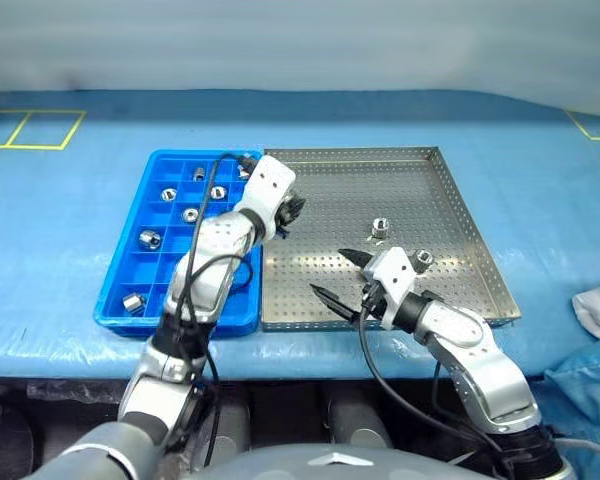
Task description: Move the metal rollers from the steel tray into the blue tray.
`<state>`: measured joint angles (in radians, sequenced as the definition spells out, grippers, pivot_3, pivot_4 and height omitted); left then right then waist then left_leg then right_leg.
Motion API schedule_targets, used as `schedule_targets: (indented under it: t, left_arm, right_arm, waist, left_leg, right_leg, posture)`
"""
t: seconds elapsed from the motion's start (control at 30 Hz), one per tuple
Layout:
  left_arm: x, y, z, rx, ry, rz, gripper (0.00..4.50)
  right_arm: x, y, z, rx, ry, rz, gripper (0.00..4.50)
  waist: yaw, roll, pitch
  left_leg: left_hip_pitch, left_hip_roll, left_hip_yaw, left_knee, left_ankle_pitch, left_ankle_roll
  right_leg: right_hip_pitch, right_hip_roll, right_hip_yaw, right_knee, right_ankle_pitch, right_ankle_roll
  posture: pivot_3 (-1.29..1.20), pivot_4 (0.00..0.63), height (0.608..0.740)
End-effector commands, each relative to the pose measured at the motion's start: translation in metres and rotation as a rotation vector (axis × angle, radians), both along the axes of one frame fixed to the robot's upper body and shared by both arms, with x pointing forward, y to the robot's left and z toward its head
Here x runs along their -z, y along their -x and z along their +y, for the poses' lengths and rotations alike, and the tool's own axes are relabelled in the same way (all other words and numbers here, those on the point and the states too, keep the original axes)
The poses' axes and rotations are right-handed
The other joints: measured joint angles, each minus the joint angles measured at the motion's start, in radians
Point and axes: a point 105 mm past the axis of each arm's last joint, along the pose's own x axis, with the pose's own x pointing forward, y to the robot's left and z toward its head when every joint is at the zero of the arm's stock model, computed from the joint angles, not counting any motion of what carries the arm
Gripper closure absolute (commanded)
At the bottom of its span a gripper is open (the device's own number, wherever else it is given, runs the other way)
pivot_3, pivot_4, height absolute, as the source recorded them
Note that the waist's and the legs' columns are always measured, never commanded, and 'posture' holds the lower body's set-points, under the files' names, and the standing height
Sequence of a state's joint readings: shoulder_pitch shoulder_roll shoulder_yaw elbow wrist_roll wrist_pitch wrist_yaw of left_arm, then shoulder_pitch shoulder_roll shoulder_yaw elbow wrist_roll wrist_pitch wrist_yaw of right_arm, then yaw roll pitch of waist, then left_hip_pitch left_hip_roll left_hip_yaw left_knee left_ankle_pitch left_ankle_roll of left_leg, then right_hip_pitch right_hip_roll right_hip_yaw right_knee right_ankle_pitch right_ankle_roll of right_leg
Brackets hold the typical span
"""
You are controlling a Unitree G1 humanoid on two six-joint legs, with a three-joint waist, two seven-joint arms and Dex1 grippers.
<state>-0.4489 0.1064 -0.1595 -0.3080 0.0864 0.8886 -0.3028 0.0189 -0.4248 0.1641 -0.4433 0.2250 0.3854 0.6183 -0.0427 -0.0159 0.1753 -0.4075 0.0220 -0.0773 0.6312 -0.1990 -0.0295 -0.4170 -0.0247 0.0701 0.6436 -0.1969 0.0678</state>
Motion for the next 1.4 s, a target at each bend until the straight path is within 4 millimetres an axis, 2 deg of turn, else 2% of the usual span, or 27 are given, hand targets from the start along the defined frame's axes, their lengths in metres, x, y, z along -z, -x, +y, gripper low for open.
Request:
schedule_targets:
  t: [0.03,0.2,0.27,0.53,0.7,0.83,0.9,0.93,1.07,1.13,1.23,1.4]
  left_arm:
    - [-0.021,0.008,0.044,-0.247,0.014,-0.099,2.65]
    - [-0.018,0.026,0.086,-0.453,-0.011,-0.107,2.65]
    - [-0.013,0.034,0.094,-0.484,-0.014,-0.089,2.65]
    - [0.026,0.051,0.094,-0.487,-0.038,0.056,2.65]
    - [0.04,0.055,0.09,-0.46,-0.046,0.101,2.65]
    - [0.041,0.054,0.088,-0.44,-0.061,0.095,1.35]
    - [0.034,0.051,0.086,-0.444,-0.041,0.055,0.69]
    - [0.025,0.048,0.08,-0.418,0.006,0.013,0.41]
    - [-0.007,0.044,0.05,-0.25,0.154,-0.133,0.41]
    - [-0.019,0.051,0.022,-0.053,0.247,-0.147,0.41]
    - [-0.017,0.071,-0.01,0.274,0.236,-0.093,0.41]
    - [-0.007,0.084,-0.022,0.508,0.139,-0.051,0.41]
  right_arm:
    - [-0.004,-0.001,0.004,-0.038,0.003,-0.009,0.0]
    - [-0.003,-0.006,0.003,-0.059,0.035,-0.001,0.0]
    - [-0.003,-0.008,0.004,-0.064,0.041,-0.001,0.0]
    - [-0.002,-0.011,0.008,-0.095,0.054,0.004,0.0]
    - [-0.002,-0.012,0.008,-0.094,0.059,0.003,0.0]
    - [-0.002,-0.013,0.007,-0.086,0.062,0.0,0.0]
    - [-0.003,-0.014,0.005,-0.073,0.063,-0.004,0.0]
    - [-0.003,-0.015,0.003,-0.054,0.066,-0.012,0.0]
    - [-0.005,-0.028,-0.011,0.084,0.065,-0.023,0.0]
    - [-0.004,-0.037,-0.022,0.184,0.082,-0.018,0.0]
    - [-0.004,-0.04,-0.034,0.25,0.116,-0.009,0.0]
    - [-0.004,-0.038,-0.052,0.32,0.155,0.008,0.0]
  waist:
    - [0.015,0.0,0.0]
    - [0.048,-0.001,0.0]
    - [0.062,-0.001,0.0]
    - [0.1,-0.001,0.001]
    - [0.105,-0.001,0.001]
    - [0.107,-0.001,0.001]
    - [0.108,-0.001,0.001]
    - [0.109,-0.001,0.001]
    - [0.116,-0.001,0.001]
    - [0.116,-0.001,0.001]
    - [0.113,-0.001,0.001]
    - [0.097,-0.001,0.001]
  left_leg:
    - [0.001,0.0,0.0,0.0,0.0,0.0]
    - [0.003,0.0,-0.001,0.0,0.001,0.0]
    - [0.003,0.0,0.0,0.0,0.001,0.0]
    - [0.002,0.0,-0.001,0.0,0.001,0.0]
    - [0.002,0.0,-0.001,0.0,0.001,0.0]
    - [0.002,0.0,-0.001,-0.001,0.001,0.0]
    - [0.001,0.0,-0.001,-0.001,0.001,0.0]
    - [0.001,0.0,-0.001,-0.001,0.0,0.0]
    - [0.0,0.0,-0.001,-0.001,0.001,0.0]
    - [0.0,0.0,-0.001,-0.001,0.0,0.0]
    - [-0.002,0.0,0.0,-0.001,0.0,0.0]
    - [-0.004,0.0,0.0,-0.002,0.0,0.0]
  right_leg:
    - [0.0,0.0,0.0,0.0,0.0,-0.001]
    - [0.003,0.0,-0.001,0.0,-0.001,-0.002]
    - [0.003,-0.001,-0.001,-0.001,-0.001,-0.002]
    - [0.003,-0.001,-0.002,-0.002,-0.001,-0.002]
    - [0.003,-0.001,-0.002,-0.002,-0.002,-0.003]
    - [0.002,-0.001,-0.003,-0.002,-0.002,-0.003]
    - [0.002,-0.001,-0.003,-0.002,-0.002,-0.003]
    - [0.002,-0.001,-0.003,-0.002,-0.002,-0.003]
    - [0.001,-0.001,-0.003,-0.002,-0.002,-0.003]
    - [0.001,-0.001,-0.003,-0.003,-0.002,-0.003]
    - [-0.001,-0.001,-0.003,-0.003,-0.002,-0.003]
    - [-0.005,-0.001,-0.002,-0.002,-0.002,-0.004]
  posture:
    - [0.16,0.15,0.74]
    - [0.22,0.15,0.74]
    - [0.23,0.15,0.74]
    - [0.27,0.15,0.74]
    - [0.27,0.15,0.74]
    - [0.27,0.15,0.74]
    - [0.25,0.15,0.74]
    - [0.24,0.15,0.74]
    - [0.23,0.15,0.74]
    - [0.23,0.15,0.74]
    - [0.2,0.15,0.74]
    - [0.18,0.15,0.74]
